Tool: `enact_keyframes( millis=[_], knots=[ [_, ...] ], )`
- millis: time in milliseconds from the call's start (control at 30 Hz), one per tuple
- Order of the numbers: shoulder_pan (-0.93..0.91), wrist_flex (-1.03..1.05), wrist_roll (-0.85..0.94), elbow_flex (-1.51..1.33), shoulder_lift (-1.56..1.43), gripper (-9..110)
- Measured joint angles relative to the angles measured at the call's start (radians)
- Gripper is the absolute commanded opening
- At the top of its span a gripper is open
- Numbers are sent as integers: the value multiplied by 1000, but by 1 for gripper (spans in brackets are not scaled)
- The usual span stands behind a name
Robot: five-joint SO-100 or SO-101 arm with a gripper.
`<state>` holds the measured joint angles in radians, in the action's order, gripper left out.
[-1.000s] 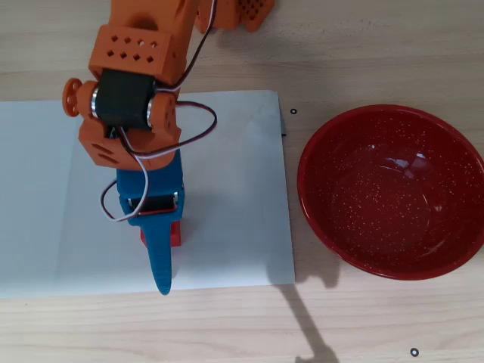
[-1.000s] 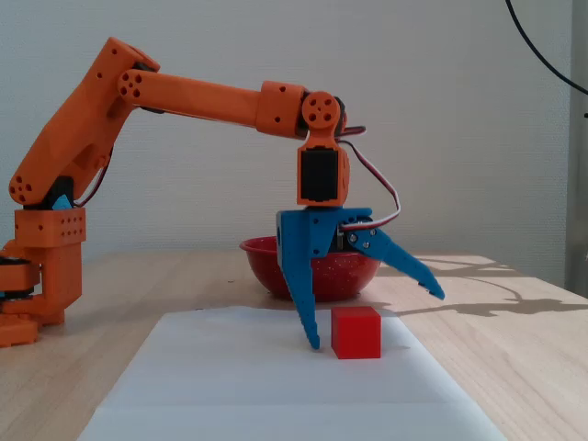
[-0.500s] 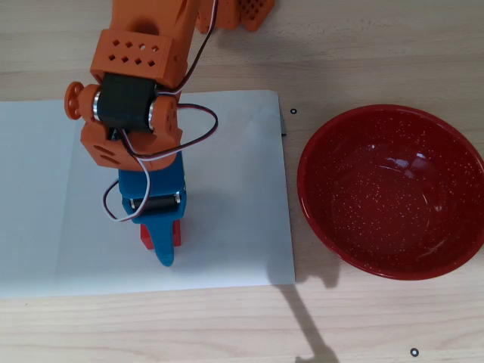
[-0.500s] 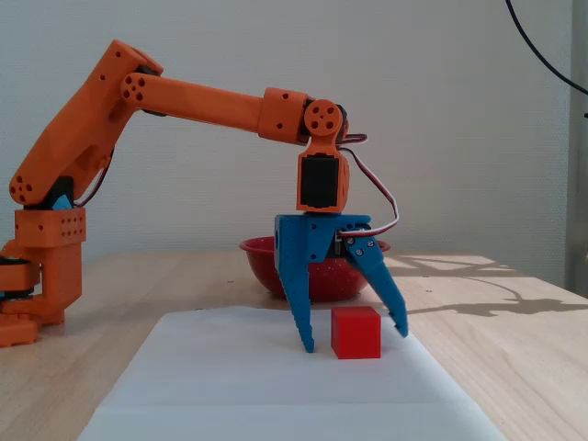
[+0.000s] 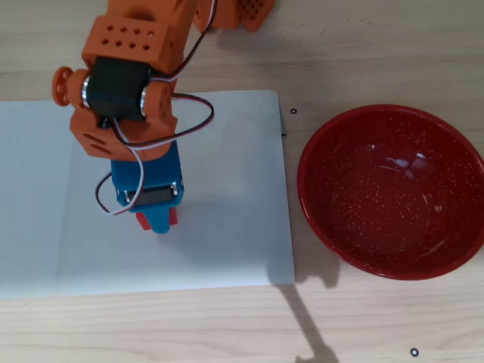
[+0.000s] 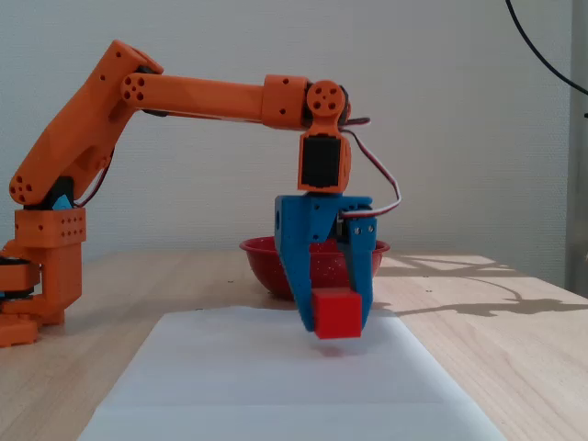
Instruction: Grasp the red cube and put it in the red bowl
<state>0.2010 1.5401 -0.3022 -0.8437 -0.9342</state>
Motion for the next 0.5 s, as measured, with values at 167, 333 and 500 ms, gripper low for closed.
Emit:
enact_keyframes(
  millis=[167, 333, 500],
  knots=[
    [0, 164, 2, 98, -74, 0],
    [-31, 245, 29, 129, -232, 0],
    [-155, 250, 81, 123, -377, 0]
  ],
)
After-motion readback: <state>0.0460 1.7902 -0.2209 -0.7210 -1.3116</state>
